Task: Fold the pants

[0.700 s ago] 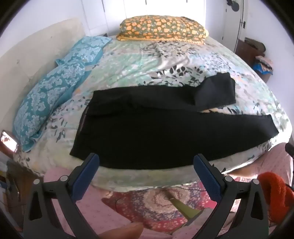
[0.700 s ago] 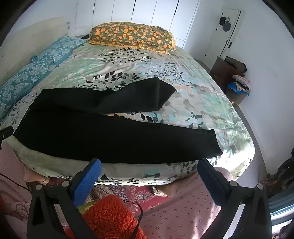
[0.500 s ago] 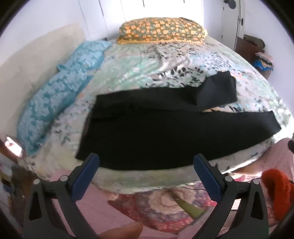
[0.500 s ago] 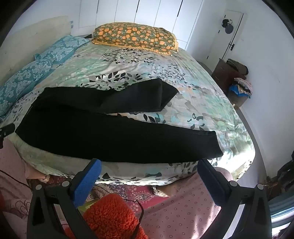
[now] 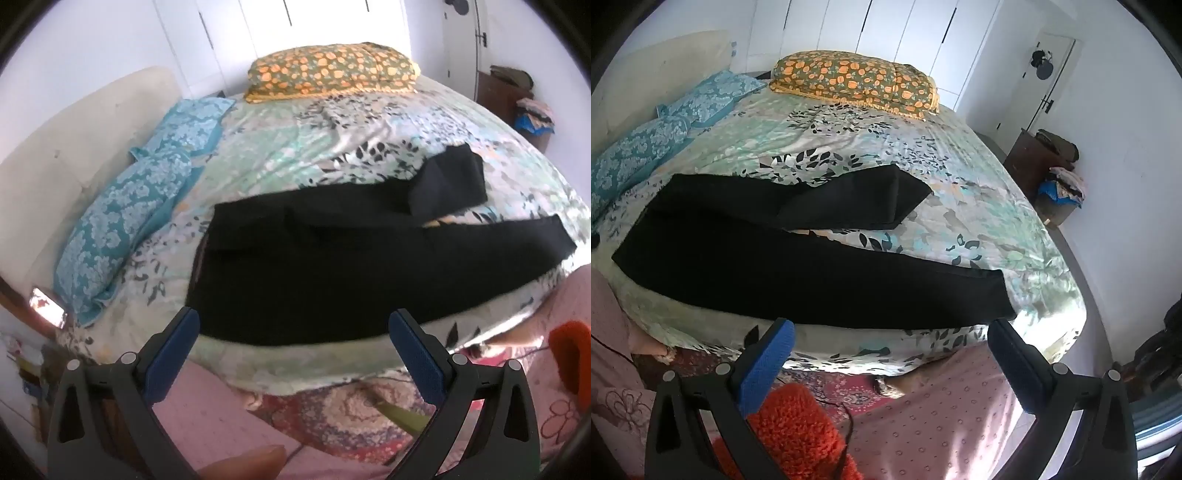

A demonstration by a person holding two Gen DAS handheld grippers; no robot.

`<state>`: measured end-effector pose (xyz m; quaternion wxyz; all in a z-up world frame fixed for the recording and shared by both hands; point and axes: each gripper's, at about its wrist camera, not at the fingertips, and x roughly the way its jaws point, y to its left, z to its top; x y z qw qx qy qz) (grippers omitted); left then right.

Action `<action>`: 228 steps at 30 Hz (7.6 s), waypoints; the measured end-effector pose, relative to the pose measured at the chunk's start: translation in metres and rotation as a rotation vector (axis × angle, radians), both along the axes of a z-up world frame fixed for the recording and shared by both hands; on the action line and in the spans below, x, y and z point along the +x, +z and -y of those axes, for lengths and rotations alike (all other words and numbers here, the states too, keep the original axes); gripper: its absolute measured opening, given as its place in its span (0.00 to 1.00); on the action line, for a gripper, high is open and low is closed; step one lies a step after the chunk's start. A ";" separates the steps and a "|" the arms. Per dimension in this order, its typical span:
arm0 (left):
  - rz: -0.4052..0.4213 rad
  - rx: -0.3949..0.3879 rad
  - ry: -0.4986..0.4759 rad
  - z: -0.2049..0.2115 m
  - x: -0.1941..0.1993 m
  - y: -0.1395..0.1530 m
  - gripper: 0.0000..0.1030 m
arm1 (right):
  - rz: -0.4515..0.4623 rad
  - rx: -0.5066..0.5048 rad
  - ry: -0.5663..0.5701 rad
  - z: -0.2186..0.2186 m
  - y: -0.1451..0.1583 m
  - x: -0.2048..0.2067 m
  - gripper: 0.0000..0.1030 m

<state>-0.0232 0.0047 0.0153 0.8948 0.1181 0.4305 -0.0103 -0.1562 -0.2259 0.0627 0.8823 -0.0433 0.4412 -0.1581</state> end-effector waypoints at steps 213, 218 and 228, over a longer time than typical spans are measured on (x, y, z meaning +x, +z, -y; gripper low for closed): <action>-0.542 -0.135 -0.221 0.146 0.432 -0.195 0.99 | 0.090 0.258 -0.123 0.364 -0.149 0.274 0.08; -0.773 -0.086 -0.105 0.146 0.442 -0.259 1.00 | 0.124 0.233 -0.087 0.353 -0.132 0.264 0.08; -0.520 -0.079 0.084 0.155 0.451 -0.228 0.01 | 0.254 0.230 -0.052 0.340 -0.095 0.283 0.08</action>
